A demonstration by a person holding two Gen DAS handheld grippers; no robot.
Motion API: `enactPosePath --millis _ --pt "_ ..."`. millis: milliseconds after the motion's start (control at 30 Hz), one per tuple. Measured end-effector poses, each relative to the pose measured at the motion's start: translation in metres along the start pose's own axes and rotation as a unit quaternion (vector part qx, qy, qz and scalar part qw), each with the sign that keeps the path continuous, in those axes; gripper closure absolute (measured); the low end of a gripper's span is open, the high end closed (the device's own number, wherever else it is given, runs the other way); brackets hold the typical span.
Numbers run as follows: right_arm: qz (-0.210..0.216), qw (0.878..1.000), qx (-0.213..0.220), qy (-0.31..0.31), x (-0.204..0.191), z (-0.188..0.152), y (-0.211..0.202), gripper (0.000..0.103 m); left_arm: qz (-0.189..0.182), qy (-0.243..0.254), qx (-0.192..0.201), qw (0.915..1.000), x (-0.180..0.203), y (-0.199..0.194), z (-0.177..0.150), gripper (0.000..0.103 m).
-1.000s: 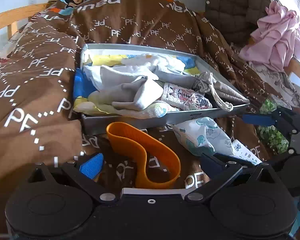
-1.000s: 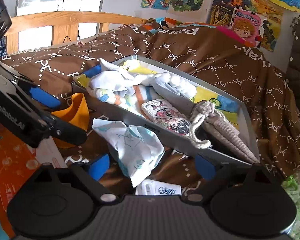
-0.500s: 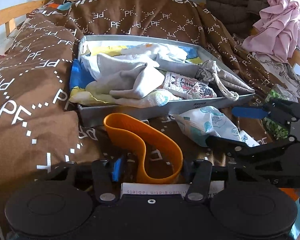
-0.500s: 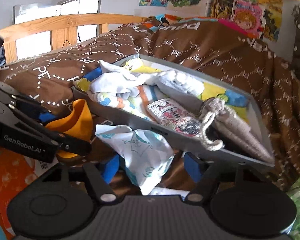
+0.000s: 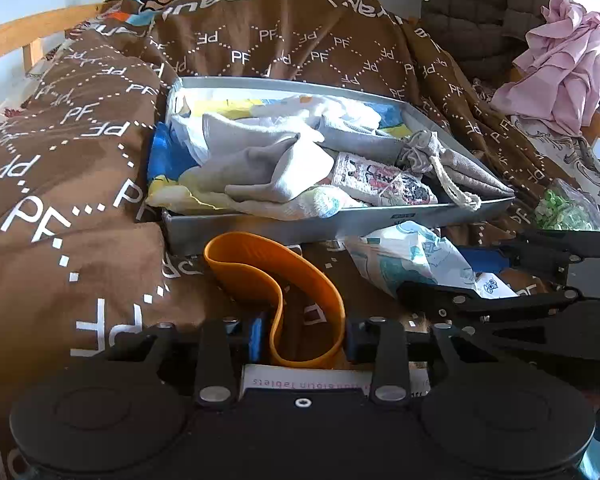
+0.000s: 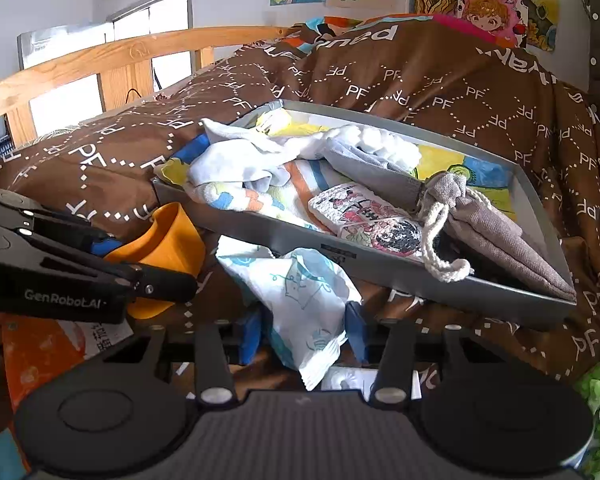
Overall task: Organize soft objects
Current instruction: 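Grasp the orange rubber band with the left tool while the right tool grasps the printed plastic packet, then carry the rubber band and packet into the tray and open both tools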
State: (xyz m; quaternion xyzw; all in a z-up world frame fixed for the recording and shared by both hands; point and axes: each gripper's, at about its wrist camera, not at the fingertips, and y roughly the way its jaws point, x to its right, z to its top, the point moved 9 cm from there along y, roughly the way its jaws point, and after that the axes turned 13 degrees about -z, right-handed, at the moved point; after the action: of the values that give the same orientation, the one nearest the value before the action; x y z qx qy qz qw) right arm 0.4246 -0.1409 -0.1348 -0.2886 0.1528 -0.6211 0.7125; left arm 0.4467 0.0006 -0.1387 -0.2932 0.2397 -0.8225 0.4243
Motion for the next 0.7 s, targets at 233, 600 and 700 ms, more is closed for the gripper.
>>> enactPosePath --millis 233,600,700 --pt "0.003 1.000 0.009 0.011 0.003 0.000 -0.009 0.057 0.012 -0.051 0.052 0.9973 -0.005 -0.009 -0.001 0.075" --pt "0.018 0.998 0.036 0.039 0.012 0.010 -0.031 0.058 0.029 -0.060 0.126 0.9897 0.008 -0.031 0.004 0.081" --pt "0.018 0.997 0.045 0.052 0.018 0.014 -0.037 0.058 0.023 -0.049 0.146 0.9878 0.021 -0.037 0.006 0.082"
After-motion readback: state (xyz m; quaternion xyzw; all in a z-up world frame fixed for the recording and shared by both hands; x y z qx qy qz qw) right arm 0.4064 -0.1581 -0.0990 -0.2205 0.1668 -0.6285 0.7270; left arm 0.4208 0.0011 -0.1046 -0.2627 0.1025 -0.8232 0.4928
